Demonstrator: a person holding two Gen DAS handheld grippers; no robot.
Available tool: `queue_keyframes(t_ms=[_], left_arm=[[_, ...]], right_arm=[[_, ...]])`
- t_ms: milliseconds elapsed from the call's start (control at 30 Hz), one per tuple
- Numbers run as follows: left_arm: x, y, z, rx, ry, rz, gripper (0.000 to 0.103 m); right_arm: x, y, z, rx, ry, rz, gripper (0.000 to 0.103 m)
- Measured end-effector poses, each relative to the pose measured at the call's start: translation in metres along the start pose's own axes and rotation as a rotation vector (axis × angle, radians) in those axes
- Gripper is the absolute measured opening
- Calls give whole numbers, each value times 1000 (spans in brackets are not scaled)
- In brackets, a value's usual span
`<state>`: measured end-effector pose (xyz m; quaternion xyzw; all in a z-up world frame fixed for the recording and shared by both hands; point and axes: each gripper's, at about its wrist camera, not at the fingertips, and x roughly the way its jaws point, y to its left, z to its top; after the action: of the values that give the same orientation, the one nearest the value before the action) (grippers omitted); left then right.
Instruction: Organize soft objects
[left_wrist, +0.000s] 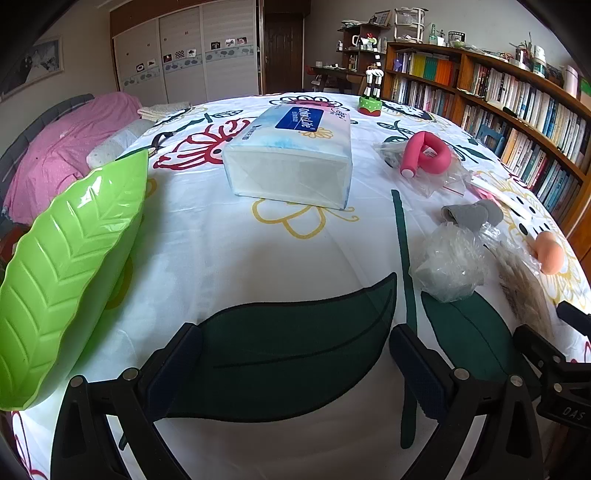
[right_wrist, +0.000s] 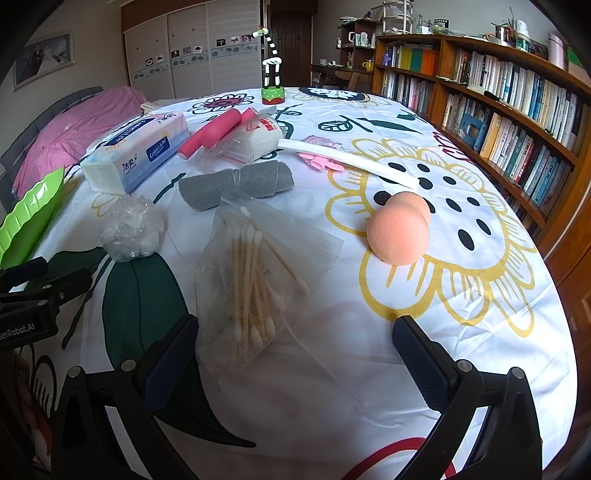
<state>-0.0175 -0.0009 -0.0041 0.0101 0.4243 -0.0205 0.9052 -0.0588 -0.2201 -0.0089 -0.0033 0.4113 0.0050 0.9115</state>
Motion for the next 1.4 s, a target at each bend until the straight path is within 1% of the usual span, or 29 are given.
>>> queue_keyframes(t_ms=[333,433,500,667,733,767,800,933,1000,1100,1200,1233,1267,1333,1400], left_arm=[[-1,-2,-1,5,-6,14,103],[-1,-1,-1,4,-3,13,103],[0,0,0,4,1,10,103],[-1,0,4,5,17,2,103],[-1,-1,6,7,17,-4,103],[-3,-3,8,9,15,-8,103],[-4,-5,9,13,11,-12,103],[-11,-16,17,56,-28,-12,103],[-11,-21,20,75,-31,-12,103],[-8,-25,23,79,-19,-32,103],[-5,-29,24,91,-10,-38,103],[-5,-31,25,97,-9,-39,103],[-6,-32,25,100,-11,-40,103],[-7,-34,27,102,-14,-55,103],[-9,-36,28,105,-18,-66,103]], right_arm=[[3,-5,-2,-10,-1,14,103],[1,-10,-2,-14,-6,47,103],[-3,-12,-5,-7,-23,100,103],[-10,-21,-8,27,-34,168,103],[-14,-24,-7,46,-44,206,96],[-16,-23,-7,47,-48,216,94],[-18,-21,-5,42,-52,225,90],[-14,-6,1,-21,-47,227,76],[-10,1,5,-40,-42,229,73],[-5,9,9,-68,-46,214,72],[0,9,12,-71,-36,207,60],[1,9,12,-74,-40,198,52],[1,9,12,-79,-41,190,48],[-1,6,11,-70,-43,202,34],[-4,0,10,-55,-48,221,29]])
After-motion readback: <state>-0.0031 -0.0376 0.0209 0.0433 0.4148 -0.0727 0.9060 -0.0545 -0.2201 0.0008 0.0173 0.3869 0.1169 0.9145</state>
